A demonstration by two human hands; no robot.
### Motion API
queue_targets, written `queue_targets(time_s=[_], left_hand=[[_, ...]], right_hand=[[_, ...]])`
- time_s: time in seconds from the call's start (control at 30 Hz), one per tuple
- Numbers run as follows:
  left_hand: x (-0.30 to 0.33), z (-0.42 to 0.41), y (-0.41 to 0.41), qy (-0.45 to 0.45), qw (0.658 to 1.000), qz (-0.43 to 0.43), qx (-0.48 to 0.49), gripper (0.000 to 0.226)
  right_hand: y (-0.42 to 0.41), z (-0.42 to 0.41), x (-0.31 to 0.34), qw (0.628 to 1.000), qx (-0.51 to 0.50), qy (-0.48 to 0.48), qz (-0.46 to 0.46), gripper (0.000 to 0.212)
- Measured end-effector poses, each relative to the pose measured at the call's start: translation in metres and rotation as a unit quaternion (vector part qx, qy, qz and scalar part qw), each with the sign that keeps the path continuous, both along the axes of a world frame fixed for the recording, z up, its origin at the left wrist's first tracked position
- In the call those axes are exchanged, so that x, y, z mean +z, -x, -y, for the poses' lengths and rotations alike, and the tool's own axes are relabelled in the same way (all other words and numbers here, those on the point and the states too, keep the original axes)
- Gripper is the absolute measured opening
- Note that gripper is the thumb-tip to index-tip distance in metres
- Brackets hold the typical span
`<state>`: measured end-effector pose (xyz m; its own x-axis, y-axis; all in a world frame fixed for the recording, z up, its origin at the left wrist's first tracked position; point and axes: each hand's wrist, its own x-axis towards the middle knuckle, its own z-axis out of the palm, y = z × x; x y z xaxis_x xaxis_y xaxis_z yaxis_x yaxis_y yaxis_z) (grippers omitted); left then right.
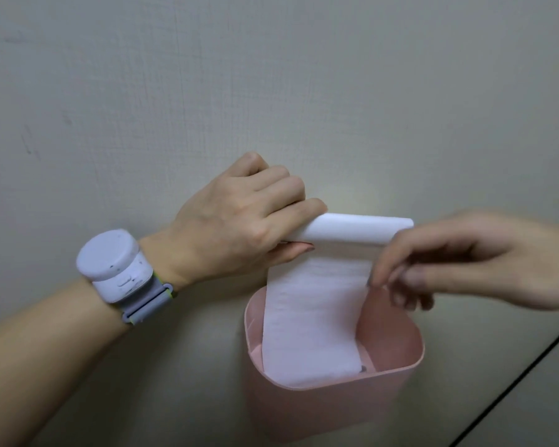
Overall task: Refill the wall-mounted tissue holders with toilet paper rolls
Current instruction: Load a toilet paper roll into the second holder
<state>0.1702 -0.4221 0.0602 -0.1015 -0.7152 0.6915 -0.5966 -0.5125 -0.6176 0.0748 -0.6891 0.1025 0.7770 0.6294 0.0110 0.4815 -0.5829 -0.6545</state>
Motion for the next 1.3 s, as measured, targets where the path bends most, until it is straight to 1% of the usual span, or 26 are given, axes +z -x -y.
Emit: queue_targets(time_s=[0.07, 0.1, 0.17, 0.23, 0.3, 0.37, 0.53, 0.87, 0.93, 1.0, 1.17, 1.3], left_hand=[[0.0, 0.001, 0.001, -0.002, 1.0, -0.004, 0.001, 0.034], [0.001, 0.001, 0.002, -0.001, 1.0, -0.01, 0.001, 0.034], [0.002, 0.0, 0.003, 0.002, 1.0, -0.026, 0.001, 0.034], [0.002, 0.0, 0.005, 0.002, 0.999, -0.048, 0.001, 0.035], [0.002, -0.001, 0.007, 0.002, 0.997, -0.075, -0.003, 0.036], [0.002, -0.002, 0.009, 0.0, 0.996, -0.09, -0.003, 0.036], [-0.004, -0.007, 0.014, -0.015, 0.995, -0.09, 0.026, 0.038], [-0.009, 0.01, 0.026, -0.036, 0.988, -0.15, 0.015, 0.039], [-0.015, 0.003, 0.029, -0.038, 0.983, -0.179, 0.022, 0.039], [-0.021, -0.005, 0.034, -0.03, 0.973, -0.227, 0.022, 0.04], [-0.034, -0.017, 0.046, -0.001, 0.943, -0.332, 0.029, 0.041], [-0.039, -0.011, 0.052, 0.022, 0.916, -0.4, 0.02, 0.041]], right_hand=[[0.0, 0.014, 0.009, 0.992, -0.032, -0.072, 0.094, 0.015], [-0.004, 0.018, 0.011, 0.985, -0.053, -0.081, 0.143, 0.011], [-0.013, 0.017, 0.009, 0.975, -0.085, -0.057, 0.198, 0.017], [-0.018, 0.008, 0.002, 0.972, -0.094, -0.01, 0.215, 0.023], [-0.022, -0.001, -0.005, 0.974, -0.099, 0.035, 0.201, 0.029], [-0.025, -0.008, -0.009, 0.977, -0.101, 0.052, 0.181, 0.03], [-0.032, -0.016, -0.016, 0.978, -0.091, 0.065, 0.175, 0.029], [-0.027, 0.005, -0.02, 0.987, -0.076, 0.058, 0.131, 0.029], [-0.03, -0.003, -0.024, 0.987, -0.068, 0.071, 0.126, 0.029], [-0.034, -0.012, -0.03, 0.986, -0.058, 0.092, 0.13, 0.029], [-0.038, -0.027, -0.04, 0.985, -0.022, 0.115, 0.125, 0.028], [-0.036, -0.022, -0.041, 0.986, -0.019, 0.129, 0.105, 0.027]])
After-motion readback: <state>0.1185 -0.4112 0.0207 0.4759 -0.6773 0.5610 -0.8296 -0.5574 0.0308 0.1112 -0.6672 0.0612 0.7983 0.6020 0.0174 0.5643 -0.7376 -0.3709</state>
